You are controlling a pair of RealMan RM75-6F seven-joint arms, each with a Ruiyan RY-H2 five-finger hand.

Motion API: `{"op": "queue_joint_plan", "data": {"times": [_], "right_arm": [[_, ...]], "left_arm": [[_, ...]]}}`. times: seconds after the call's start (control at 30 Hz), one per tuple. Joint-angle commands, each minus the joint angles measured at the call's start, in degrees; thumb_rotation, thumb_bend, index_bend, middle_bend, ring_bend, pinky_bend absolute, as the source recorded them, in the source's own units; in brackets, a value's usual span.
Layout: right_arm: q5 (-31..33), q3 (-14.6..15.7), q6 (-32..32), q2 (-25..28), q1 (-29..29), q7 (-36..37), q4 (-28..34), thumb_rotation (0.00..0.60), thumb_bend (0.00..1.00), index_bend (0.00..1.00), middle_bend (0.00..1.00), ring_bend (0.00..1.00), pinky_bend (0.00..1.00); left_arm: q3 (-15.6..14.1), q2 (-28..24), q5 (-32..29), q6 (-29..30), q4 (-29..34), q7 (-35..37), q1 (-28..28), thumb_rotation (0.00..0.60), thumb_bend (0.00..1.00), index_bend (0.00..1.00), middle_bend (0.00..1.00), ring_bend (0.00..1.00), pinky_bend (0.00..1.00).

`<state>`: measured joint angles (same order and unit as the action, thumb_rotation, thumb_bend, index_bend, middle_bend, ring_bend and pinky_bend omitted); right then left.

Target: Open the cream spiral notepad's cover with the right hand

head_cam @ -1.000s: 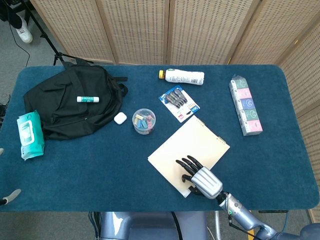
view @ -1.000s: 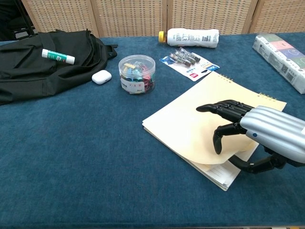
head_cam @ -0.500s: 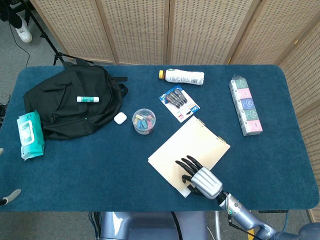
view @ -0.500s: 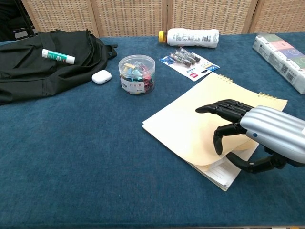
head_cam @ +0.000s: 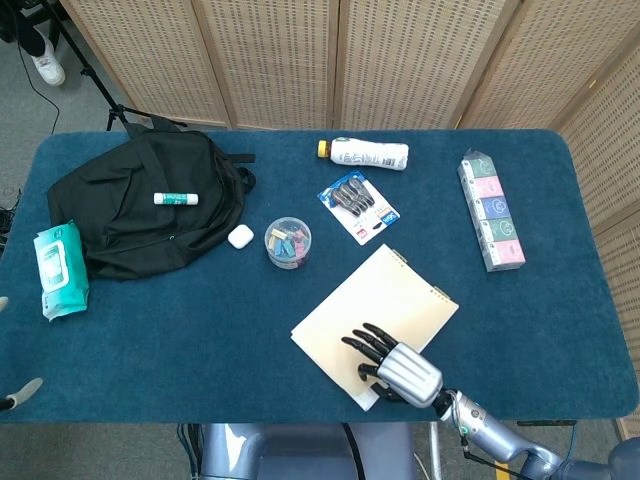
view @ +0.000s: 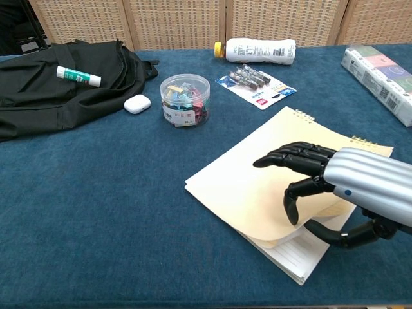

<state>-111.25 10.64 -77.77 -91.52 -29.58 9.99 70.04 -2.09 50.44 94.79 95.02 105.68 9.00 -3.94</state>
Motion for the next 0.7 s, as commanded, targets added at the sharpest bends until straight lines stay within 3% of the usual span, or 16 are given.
{"op": "queue_joint_plan", "data": {"times": [0.03, 0.7], "right_arm": [[-1.3, 0.6, 0.7, 1.0, -1.3, -0.1, 1.5, 0.600, 0.78, 0.71, 0.09, 0.00, 0.00], [-9.1, 2.8, 3.4, 6.3, -6.7, -7.8, 8.6, 0.600, 0.78, 0.72, 0.12, 0.00, 0.00]], "left_arm": [[0.0, 0.1, 0.0, -0.1, 0.1, -0.2, 0.0, 0.600, 0.00, 0.00, 0.00, 0.00, 0.00], [0.0, 0.1, -0.1, -0.3, 0.3, -0.6, 0.1, 0.600, 0.00, 0.00, 0.00, 0.00, 0.00]]}}
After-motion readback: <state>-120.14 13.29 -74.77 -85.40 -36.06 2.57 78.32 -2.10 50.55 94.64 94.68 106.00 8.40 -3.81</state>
